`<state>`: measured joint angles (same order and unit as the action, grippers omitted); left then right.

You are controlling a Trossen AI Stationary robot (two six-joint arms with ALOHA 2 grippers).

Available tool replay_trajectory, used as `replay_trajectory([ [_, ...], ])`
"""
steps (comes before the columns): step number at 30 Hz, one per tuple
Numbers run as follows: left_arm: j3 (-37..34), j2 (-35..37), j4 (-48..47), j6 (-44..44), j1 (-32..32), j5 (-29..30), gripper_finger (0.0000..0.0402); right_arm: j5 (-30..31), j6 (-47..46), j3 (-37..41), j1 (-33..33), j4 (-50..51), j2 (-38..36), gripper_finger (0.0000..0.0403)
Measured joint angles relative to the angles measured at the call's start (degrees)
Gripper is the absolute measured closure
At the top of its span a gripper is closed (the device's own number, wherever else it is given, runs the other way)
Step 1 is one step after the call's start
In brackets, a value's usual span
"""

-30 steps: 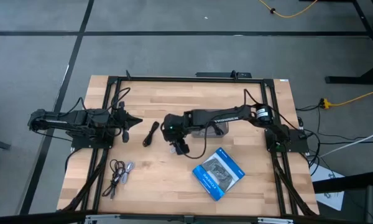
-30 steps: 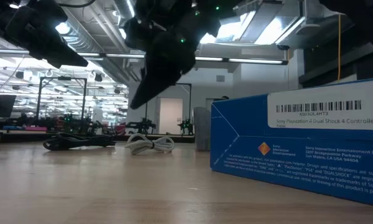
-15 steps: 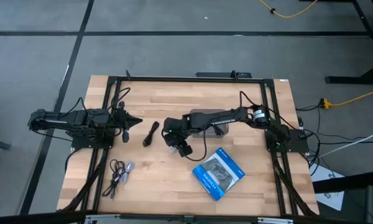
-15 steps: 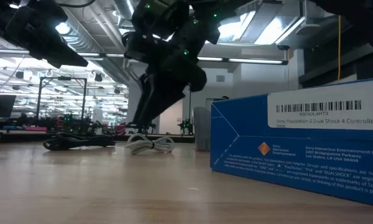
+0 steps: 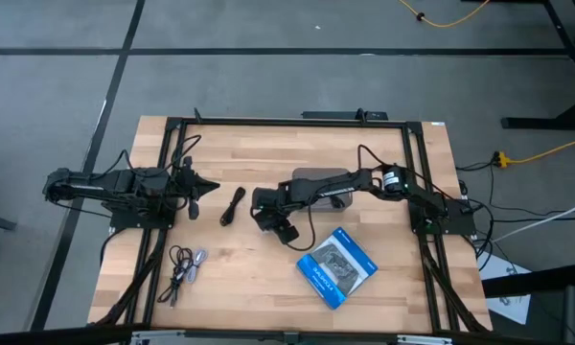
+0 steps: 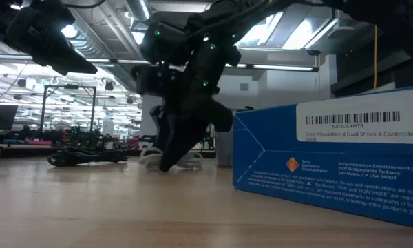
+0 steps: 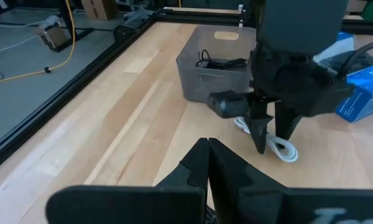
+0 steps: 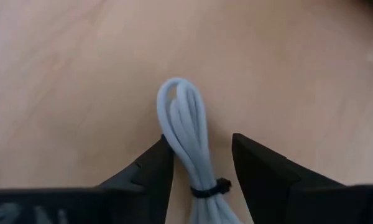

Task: Pick and place USB-C Cables
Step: Put the white charger cable into the gray bin

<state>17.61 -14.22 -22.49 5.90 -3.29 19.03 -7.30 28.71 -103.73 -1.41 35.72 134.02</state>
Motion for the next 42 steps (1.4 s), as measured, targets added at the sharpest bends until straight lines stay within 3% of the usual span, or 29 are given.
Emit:
replay_trajectory([
  [5,0.0,0.0,-0.2,0.0,0.0,0.0,0.0401,3.6,-0.2,-0.2,0.0,-0.3,0.5,0.0264],
  [10,0.0,0.0,-0.2,0.0,0.0,0.0,0.0401,4.0,-5.6,-0.4,0.0,0.1,0.5,0.0363],
  [18,0.0,0.0,-0.3,0.0,0.0,0.0,0.0401,5.1,-10.8,-0.8,-0.5,1.8,-0.6,0.0365],
  [24,0.0,0.0,-0.4,0.0,0.0,0.0,0.0401,5.5,-15.1,-9.0,-0.7,1.6,-4.1,0.0365],
  [31,0.0,0.0,-0.5,0.0,0.0,0.0,0.0401,17.9,-17.8,-21.1,0.1,23.8,-5.0,0.0365],
  [42,0.0,0.0,-0.6,0.0,0.0,1.4,0.0401,30.4,-38.5,-21.3,2.5,54.1,-4.8,0.0365],
])
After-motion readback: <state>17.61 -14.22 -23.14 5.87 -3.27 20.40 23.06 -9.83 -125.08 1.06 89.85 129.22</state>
